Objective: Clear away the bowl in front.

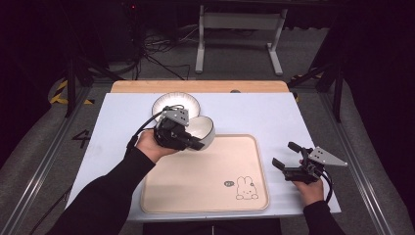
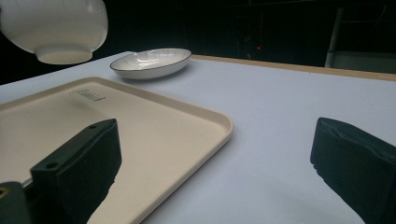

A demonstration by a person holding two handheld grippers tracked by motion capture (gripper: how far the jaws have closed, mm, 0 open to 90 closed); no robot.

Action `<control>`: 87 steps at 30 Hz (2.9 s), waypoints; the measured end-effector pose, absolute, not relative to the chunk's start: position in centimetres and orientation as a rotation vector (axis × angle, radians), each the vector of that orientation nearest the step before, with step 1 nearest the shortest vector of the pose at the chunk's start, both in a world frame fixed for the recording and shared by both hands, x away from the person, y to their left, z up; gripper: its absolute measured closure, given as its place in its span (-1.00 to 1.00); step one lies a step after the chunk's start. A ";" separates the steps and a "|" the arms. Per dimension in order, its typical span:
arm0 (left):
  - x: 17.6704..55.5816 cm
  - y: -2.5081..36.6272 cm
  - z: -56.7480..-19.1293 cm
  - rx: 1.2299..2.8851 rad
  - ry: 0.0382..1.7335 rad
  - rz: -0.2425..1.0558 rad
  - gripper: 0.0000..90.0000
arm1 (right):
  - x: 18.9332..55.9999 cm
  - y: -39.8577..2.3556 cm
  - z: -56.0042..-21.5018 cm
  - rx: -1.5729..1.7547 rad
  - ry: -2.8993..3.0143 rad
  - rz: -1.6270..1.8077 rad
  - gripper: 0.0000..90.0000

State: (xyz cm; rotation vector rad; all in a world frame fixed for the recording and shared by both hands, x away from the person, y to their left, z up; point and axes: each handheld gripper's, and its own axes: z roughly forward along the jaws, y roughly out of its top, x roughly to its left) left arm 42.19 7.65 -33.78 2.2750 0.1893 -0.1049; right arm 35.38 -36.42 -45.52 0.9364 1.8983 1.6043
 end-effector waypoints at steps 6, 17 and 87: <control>41.9 6.9 -34.7 2.298 0.168 -0.137 0.85 | 35.4 -36.4 -45.5 0.938 1.899 1.605 -0.95; 41.4 5.4 -35.9 2.361 0.108 -0.183 0.85 | 35.4 -36.4 -45.5 0.937 1.898 1.607 -0.95; 39.9 3.6 -39.4 2.550 -0.006 -0.275 0.81 | 35.5 -36.5 -45.5 0.942 1.907 1.622 -0.95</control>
